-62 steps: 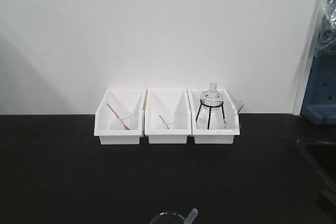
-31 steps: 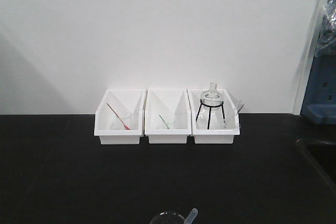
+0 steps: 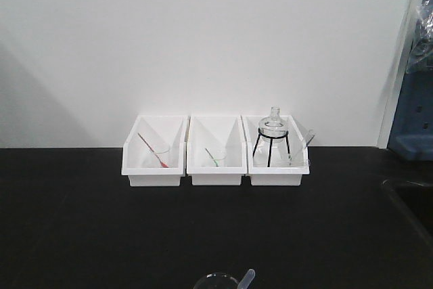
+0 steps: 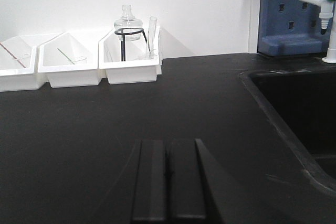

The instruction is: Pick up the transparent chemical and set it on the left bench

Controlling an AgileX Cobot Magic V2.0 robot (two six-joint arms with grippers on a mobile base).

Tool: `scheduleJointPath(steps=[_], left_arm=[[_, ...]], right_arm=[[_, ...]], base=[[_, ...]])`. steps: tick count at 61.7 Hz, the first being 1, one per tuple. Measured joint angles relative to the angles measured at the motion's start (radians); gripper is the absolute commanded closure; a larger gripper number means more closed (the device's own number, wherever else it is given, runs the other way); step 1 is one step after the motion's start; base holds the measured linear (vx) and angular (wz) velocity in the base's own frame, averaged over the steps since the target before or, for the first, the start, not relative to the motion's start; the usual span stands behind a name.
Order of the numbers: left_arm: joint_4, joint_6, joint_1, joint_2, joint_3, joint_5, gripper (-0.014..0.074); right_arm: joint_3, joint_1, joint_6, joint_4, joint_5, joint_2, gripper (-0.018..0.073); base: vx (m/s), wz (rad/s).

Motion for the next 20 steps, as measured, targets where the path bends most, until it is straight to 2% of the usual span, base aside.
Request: scheduleJointPath(steps=[20], left_arm=[[0.0,0.0,0.0,0.0,0.0,0.0,0.06]], right_arm=[[0.0,0.0,0.0,0.0,0.0,0.0,0.0567]], base=[[0.0,0.0]])
